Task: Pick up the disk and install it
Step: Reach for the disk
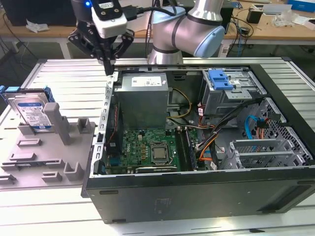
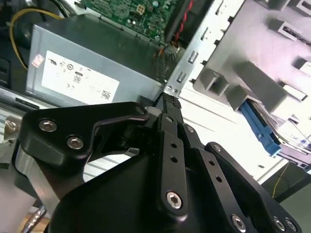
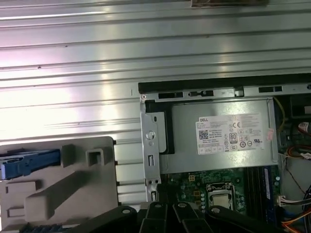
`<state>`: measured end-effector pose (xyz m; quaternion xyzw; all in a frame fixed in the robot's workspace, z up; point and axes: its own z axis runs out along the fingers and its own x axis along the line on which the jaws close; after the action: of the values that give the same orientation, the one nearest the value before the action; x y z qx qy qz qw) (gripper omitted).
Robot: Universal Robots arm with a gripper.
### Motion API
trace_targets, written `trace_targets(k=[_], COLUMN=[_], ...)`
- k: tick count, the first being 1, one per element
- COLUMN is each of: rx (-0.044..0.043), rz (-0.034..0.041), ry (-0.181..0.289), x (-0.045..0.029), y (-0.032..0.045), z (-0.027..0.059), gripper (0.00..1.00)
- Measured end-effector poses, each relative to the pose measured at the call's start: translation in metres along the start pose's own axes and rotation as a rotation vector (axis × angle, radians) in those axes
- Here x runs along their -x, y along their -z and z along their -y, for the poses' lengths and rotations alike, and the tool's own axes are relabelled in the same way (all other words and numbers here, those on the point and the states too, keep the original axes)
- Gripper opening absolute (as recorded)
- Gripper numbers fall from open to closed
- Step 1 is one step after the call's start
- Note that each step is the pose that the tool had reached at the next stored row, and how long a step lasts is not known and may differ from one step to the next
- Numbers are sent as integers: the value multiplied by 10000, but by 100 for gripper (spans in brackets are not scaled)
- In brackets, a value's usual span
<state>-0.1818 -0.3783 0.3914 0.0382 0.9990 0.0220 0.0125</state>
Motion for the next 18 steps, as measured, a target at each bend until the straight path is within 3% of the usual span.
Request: trace_targets(k=[9,12,18], rx=[-1,-1,-5], rz=[0,2,2], ry=[-8,-11,-21], x=[-278,-462,-690], y=[-7,-12,-15], z=[-92,-146,-201], gripper=[11,11,11])
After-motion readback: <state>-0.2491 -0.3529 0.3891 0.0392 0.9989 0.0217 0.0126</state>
